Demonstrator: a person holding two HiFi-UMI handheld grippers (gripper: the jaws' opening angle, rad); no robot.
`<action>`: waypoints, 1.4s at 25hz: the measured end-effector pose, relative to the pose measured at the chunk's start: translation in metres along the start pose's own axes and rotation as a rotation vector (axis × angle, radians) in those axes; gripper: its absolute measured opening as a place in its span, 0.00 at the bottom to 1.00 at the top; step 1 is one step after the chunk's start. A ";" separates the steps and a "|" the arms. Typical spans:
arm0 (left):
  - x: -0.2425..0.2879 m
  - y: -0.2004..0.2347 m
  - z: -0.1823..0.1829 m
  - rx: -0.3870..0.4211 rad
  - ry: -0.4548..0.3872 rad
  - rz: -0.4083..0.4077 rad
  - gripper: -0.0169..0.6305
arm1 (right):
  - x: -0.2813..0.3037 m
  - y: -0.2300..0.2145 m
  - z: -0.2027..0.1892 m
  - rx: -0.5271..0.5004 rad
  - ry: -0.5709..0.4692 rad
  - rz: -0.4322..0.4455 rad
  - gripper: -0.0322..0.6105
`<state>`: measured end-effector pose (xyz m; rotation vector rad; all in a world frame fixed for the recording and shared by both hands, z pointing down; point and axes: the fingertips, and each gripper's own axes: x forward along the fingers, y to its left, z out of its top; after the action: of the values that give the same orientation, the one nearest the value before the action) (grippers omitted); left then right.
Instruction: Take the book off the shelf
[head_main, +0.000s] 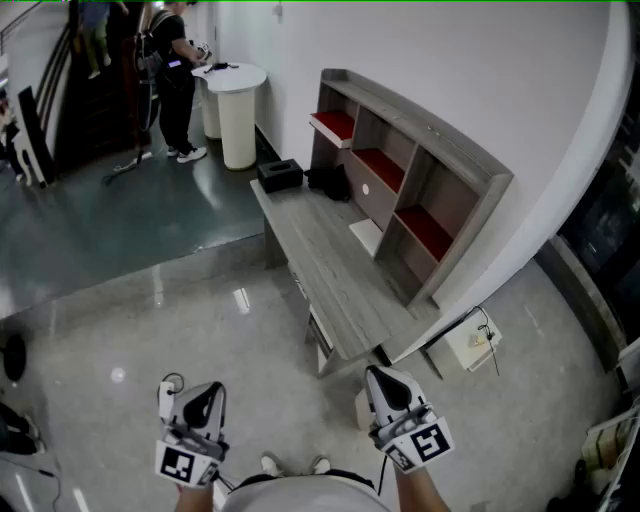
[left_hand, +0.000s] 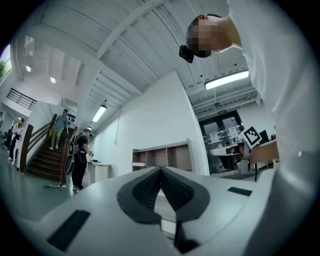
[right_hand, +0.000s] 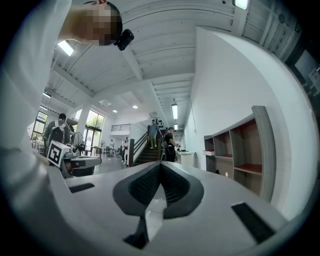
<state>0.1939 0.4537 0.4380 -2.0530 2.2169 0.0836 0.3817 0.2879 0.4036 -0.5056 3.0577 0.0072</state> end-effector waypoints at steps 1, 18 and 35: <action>0.000 0.001 0.000 -0.001 0.001 0.001 0.05 | 0.001 0.000 0.001 -0.001 -0.001 0.000 0.08; -0.035 0.064 -0.016 -0.043 -0.003 0.056 0.05 | 0.056 0.040 -0.018 0.053 0.046 0.042 0.09; 0.034 0.141 -0.069 -0.081 0.061 0.006 0.05 | 0.163 0.009 -0.053 0.074 0.053 0.015 0.09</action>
<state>0.0480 0.4232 0.4962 -2.1180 2.2910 0.1142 0.2226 0.2430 0.4497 -0.4855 3.0997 -0.1210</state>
